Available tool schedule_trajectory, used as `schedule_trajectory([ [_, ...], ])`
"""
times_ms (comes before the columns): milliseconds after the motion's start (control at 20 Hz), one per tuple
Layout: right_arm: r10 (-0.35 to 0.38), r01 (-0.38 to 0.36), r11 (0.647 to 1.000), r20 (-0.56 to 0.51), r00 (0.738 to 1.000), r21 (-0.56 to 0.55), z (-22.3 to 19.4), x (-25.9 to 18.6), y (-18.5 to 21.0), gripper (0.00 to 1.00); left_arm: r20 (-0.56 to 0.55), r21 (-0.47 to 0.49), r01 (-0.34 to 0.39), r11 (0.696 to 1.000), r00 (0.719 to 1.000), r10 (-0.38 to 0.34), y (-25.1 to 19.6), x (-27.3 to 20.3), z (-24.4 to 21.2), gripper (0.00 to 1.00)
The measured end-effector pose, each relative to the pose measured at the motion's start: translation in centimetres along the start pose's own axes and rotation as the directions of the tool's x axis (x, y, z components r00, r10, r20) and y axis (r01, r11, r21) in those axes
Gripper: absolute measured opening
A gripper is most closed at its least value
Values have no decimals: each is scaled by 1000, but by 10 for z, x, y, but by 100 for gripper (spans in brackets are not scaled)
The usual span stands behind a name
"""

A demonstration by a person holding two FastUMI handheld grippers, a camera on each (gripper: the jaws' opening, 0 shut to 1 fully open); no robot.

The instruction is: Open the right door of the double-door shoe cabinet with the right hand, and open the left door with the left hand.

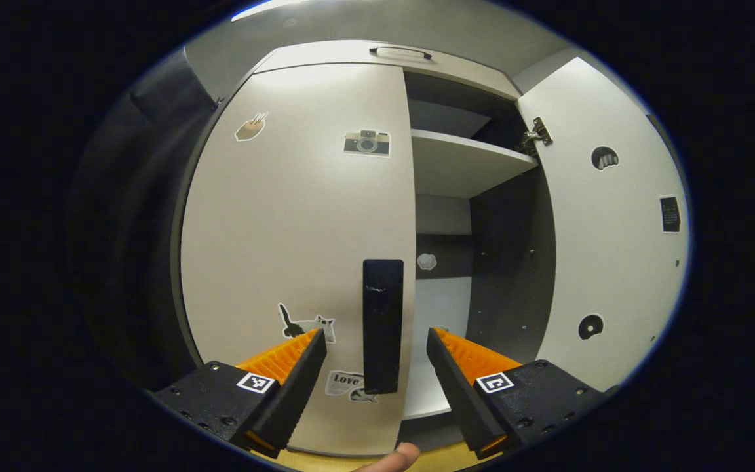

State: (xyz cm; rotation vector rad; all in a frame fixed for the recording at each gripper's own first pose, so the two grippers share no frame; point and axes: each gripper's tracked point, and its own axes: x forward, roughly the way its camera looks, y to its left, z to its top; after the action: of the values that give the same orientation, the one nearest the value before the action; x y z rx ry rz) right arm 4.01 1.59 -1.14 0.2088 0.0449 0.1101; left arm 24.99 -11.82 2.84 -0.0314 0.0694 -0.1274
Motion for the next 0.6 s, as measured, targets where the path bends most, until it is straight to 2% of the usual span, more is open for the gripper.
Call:
schedule_trajectory([
  [200, 13, -12, 1000, 38, 999, -27, -2, -22, 30, 100, -1, 21, -19, 1000, 1000, 19, 5, 16, 2, 90],
  [300, 10, -7, 999, 58, 998, -46, -5, -32, 43, 100, -56, 38, -23, 999, 998, 25, 7, 16, -5, 77],
  [350, 9, -5, 999, 69, 998, -53, -6, -35, 49, 100, -27, 29, -24, 999, 999, 25, 6, 18, 0, 71],
  [400, 13, -8, 998, 69, 998, -63, -10, -38, 55, 100, -49, 23, -23, 999, 999, 24, 4, 21, -4, 70],
  [450, 21, -17, 997, 60, 998, -70, -16, -39, 62, 100, -48, 30, -21, 999, 999, 22, 3, 20, -4, 64],
  [500, 32, -29, 997, 47, 998, -72, -24, -39, 69, 100, -45, 18, 16, 1000, 999, -15, -7, 24, -2, 61],
  [600, 43, -42, 997, 20, 999, -60, -37, -38, 80, 100, -52, 20, 14, 1000, 999, -13, -8, 21, -4, 31],
])
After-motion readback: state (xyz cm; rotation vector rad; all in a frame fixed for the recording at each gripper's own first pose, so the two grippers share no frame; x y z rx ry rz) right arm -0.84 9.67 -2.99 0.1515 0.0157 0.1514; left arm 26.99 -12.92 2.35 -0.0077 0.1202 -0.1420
